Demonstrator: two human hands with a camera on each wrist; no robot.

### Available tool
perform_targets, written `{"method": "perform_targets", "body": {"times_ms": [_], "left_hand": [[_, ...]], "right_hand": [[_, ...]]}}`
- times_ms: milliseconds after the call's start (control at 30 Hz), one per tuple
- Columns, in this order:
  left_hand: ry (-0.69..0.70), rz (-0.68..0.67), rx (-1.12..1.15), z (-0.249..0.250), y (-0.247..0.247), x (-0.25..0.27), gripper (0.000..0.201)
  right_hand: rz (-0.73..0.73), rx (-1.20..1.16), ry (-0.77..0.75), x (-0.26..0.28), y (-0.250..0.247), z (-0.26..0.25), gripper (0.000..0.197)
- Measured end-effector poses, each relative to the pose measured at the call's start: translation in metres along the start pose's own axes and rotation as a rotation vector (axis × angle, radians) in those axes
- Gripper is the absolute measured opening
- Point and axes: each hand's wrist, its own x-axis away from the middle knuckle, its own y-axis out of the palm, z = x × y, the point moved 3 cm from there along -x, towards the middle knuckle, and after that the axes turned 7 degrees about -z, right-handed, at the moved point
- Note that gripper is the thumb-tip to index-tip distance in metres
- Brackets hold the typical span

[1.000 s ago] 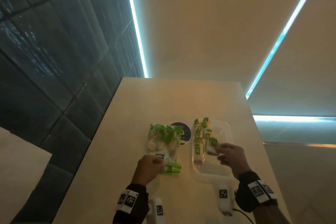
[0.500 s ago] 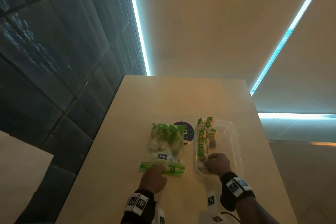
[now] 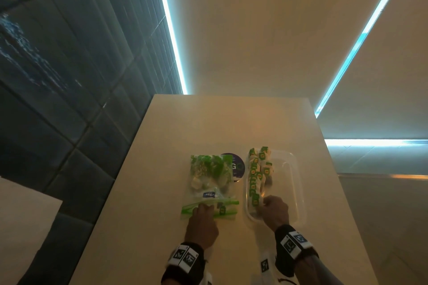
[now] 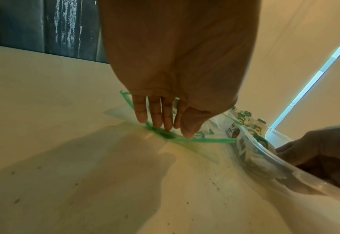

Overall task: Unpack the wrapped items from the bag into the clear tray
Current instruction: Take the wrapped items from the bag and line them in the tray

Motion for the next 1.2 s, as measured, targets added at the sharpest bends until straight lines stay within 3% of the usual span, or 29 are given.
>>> {"method": "perform_targets", "body": {"times_ms": [133, 233, 367, 467, 567, 667, 767, 833, 933, 1033, 1200], "left_hand": [[0.0, 0.001, -0.008, 0.002, -0.003, 0.002, 0.05], [-0.018, 0.028, 0.019, 0.003, -0.003, 0.001, 0.062], [-0.004, 0.046, 0.032, 0.009, -0.003, -0.001, 0.075], [-0.027, 0.046, -0.009, 0.014, -0.003, -0.002, 0.074], [0.086, 0.097, -0.133, 0.02, -0.007, -0.007, 0.052], [0.116, -0.021, -0.188, 0.016, -0.001, -0.03, 0.042], [0.177, -0.057, -0.205, 0.02, -0.023, -0.045, 0.036], [0.137, -0.154, -0.172, 0.018, -0.032, -0.067, 0.03], [-0.006, -0.384, -0.049, 0.011, -0.04, -0.091, 0.05], [-0.03, -0.431, -0.053, 0.007, -0.039, -0.102, 0.068], [-0.012, -0.5, -0.117, 0.015, -0.037, -0.109, 0.07]], "right_hand": [[0.005, 0.031, -0.022, 0.003, -0.007, -0.004, 0.028], [0.181, 0.094, -0.252, 0.021, -0.014, -0.029, 0.041], [-0.035, 0.322, -0.525, 0.049, 0.02, -0.078, 0.054], [-0.081, 0.479, -0.588, 0.047, 0.035, -0.093, 0.034], [-0.068, 0.519, -0.662, 0.042, 0.035, -0.101, 0.012], [-0.071, 0.539, -0.744, 0.036, 0.036, -0.104, 0.016], [-0.083, 0.56, -0.815, 0.031, 0.036, -0.106, 0.025], [-0.089, 0.539, -0.844, 0.029, 0.035, -0.106, 0.025], [-0.105, 0.544, -0.849, 0.025, 0.034, -0.104, 0.025], [-0.117, 0.557, -0.828, 0.02, 0.033, -0.101, 0.027], [-0.105, 0.533, -0.811, 0.016, 0.022, -0.102, 0.029]]}}
